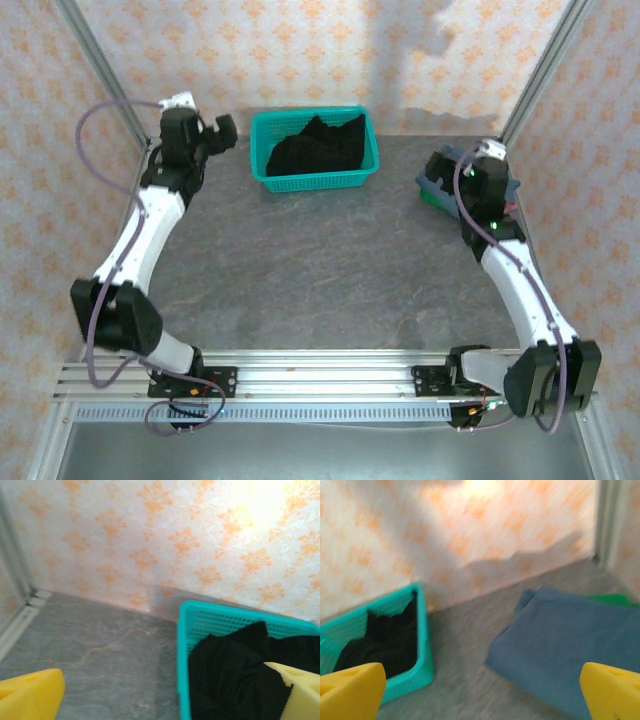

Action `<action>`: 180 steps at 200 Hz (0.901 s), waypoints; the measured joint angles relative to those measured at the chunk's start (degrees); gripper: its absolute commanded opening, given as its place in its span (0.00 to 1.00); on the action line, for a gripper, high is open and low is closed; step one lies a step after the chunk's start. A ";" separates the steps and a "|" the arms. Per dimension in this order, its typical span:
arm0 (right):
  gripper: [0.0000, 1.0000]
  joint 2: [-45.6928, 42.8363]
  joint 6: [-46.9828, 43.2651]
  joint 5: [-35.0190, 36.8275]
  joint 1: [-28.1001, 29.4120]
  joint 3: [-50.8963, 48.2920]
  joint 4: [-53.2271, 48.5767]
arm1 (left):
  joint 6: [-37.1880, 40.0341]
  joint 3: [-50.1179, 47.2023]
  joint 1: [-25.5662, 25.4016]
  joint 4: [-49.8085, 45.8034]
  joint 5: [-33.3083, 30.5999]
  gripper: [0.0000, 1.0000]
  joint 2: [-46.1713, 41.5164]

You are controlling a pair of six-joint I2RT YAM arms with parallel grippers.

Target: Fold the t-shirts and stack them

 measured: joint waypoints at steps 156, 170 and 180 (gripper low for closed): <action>1.00 33.83 7.76 -17.42 12.83 38.03 -28.74 | -10.49 27.71 -0.39 -23.91 10.58 0.59 38.75; 1.00 37.44 7.52 -17.38 13.79 42.25 -30.34 | -10.88 27.69 -0.70 -23.67 11.45 0.44 38.82; 0.99 40.02 7.45 -17.20 14.38 45.22 -31.43 | -11.52 27.61 -1.03 -23.61 11.56 0.36 38.82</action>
